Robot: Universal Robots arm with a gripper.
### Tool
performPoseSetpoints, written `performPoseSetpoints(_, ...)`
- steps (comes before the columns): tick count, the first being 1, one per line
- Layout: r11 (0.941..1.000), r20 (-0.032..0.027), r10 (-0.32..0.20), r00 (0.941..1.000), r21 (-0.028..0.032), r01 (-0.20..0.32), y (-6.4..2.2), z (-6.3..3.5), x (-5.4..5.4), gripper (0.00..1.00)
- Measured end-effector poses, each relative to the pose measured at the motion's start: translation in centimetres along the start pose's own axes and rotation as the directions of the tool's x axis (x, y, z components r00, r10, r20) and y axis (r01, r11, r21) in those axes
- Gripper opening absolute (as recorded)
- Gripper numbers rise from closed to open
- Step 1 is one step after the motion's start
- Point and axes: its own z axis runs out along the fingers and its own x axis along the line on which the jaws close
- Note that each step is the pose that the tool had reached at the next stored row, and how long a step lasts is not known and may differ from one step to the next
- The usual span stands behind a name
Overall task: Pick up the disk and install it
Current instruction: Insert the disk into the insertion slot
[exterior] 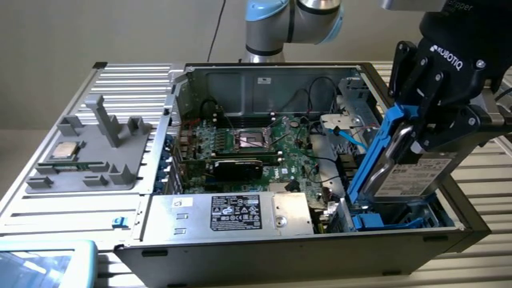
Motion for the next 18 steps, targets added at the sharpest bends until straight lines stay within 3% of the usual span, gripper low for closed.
performPoseSetpoints(18,1.0,0.0014,0.0,1.0,0.0003,0.0,-0.05,1.57,0.2,0.37)
